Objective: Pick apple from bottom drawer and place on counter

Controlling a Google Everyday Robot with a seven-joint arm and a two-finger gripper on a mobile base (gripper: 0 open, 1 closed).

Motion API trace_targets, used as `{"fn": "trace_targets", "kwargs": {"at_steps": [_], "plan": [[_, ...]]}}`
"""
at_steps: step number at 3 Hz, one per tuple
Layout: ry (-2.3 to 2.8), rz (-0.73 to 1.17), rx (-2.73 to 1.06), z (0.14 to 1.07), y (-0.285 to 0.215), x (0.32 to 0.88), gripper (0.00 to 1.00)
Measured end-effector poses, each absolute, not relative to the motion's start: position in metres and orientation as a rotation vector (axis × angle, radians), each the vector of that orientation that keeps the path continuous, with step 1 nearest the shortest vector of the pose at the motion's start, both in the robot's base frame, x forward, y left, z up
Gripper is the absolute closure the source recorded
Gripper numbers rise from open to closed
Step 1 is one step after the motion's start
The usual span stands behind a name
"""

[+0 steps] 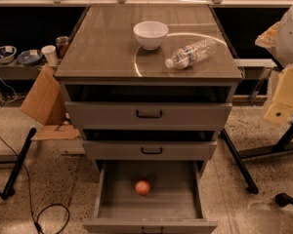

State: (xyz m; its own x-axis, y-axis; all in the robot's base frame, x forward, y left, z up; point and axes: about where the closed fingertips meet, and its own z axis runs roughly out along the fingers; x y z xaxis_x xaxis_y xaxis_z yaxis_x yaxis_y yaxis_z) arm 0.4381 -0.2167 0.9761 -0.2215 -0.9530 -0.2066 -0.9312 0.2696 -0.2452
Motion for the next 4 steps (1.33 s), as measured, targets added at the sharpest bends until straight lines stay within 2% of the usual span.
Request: {"fn": "trace_targets", "kwargs": {"at_steps": [2,4], "plan": [[2.128,-0.081,-1.817,0.960,-0.202,0.436,0.00],[1.790,-0.036,-2.184,0.858,-0.135,0.439,0.00]]}}
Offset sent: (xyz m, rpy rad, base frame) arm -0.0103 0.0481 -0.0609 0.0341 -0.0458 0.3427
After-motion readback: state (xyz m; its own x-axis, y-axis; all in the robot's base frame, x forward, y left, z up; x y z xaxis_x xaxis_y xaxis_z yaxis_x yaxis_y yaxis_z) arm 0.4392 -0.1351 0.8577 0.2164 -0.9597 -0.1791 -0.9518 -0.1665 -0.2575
